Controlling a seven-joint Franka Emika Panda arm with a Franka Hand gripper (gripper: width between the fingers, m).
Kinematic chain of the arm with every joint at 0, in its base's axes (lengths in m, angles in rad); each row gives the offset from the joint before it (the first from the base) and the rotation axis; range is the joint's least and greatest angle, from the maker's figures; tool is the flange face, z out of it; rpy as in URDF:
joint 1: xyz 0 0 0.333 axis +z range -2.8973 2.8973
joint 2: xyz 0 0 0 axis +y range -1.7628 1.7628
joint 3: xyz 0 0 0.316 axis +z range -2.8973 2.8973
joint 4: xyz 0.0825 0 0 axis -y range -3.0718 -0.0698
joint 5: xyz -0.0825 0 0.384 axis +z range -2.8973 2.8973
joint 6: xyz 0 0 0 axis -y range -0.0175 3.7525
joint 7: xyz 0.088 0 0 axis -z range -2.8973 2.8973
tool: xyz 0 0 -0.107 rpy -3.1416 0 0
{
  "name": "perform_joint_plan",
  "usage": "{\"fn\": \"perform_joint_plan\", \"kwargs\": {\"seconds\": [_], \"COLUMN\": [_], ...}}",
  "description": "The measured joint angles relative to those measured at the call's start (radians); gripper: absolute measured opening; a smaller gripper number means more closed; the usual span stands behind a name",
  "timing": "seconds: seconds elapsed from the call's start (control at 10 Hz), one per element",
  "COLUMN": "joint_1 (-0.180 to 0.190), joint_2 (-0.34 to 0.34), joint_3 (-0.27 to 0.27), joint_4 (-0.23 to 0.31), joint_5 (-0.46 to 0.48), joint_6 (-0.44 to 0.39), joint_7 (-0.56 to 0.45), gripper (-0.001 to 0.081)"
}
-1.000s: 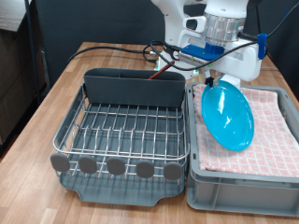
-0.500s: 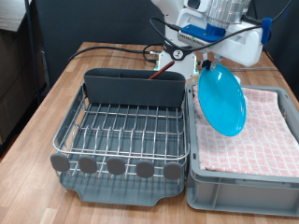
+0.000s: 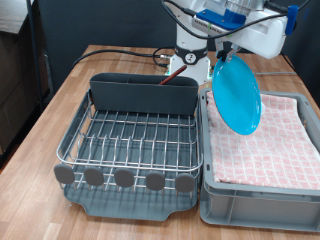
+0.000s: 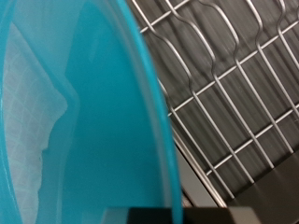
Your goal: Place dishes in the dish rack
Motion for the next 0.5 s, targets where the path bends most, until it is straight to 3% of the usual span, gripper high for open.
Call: {"fn": "perform_joint_plan", "kwargs": {"seconds": [0.3, 0.5], "joint_1": [0.0, 0.0], "joint_2": [0.0, 0.0], "joint_3": [0.0, 0.0], "joint_4": [0.002, 0.02], "joint_5": [0.005, -0.046], "joint_6": [0.018, -0.056], "joint_7": [-0.027, -0.029], "gripper": [0.0019, 0.0019]}}
